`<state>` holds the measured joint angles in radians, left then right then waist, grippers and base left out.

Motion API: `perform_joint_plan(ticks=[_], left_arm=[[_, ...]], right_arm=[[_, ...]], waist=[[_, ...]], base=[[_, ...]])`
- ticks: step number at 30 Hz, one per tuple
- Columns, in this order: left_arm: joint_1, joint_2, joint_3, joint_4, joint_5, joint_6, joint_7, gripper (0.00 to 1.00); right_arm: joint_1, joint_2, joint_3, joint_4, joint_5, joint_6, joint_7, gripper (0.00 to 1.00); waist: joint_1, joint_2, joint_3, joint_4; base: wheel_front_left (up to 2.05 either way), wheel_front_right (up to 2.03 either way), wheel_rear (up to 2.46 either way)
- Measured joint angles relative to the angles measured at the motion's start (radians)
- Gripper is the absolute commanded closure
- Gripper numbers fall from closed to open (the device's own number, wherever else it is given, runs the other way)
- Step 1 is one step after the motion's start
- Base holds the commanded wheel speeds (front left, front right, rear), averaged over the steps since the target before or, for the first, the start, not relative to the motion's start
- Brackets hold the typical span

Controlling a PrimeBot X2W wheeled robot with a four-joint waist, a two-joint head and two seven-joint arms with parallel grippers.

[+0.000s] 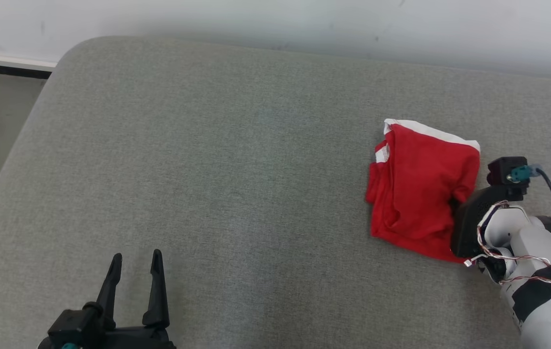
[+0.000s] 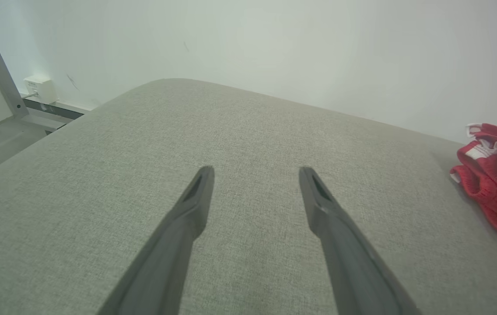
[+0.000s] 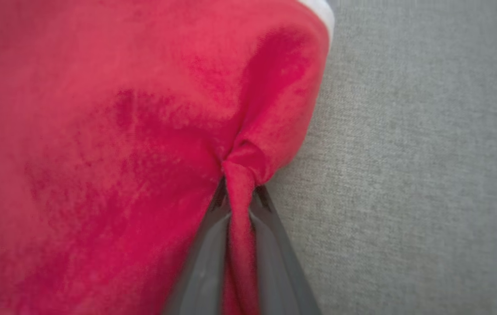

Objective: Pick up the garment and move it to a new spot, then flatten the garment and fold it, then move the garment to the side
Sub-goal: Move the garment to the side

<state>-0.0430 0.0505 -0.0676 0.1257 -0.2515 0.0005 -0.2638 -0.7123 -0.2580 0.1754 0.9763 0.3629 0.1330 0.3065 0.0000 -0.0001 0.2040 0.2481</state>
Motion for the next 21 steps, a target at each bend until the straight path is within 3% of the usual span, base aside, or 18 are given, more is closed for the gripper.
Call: perform_joint_plan(ticks=[8, 14, 21], left_arm=[[-0.005, 0.000, -0.002, -0.013, -0.022, 0.008, 0.000, 0.00], [0.001, 0.000, 0.015, -0.025, -0.028, 0.014, 0.000, 0.00], [-0.001, -0.001, 0.031, -0.050, -0.022, 0.015, 0.000, 0.00]], right_arm=[[-0.027, -0.095, 0.224, -0.135, -0.022, -0.001, 0.054, 1.00], [-0.066, -0.221, 0.416, -0.346, 0.077, -0.001, 0.135, 1.00], [-0.151, -0.342, 0.546, -0.493, 0.140, -0.001, 0.177, 1.00]], waist=[[0.0002, 0.0003, -0.013, -0.059], [0.0002, 0.0002, -0.026, -0.133], [0.0001, 0.0002, -0.027, -0.245]], base=[[0.00, 0.00, 0.00], [0.00, 0.00, 0.00], [0.00, 0.00, 0.00]])
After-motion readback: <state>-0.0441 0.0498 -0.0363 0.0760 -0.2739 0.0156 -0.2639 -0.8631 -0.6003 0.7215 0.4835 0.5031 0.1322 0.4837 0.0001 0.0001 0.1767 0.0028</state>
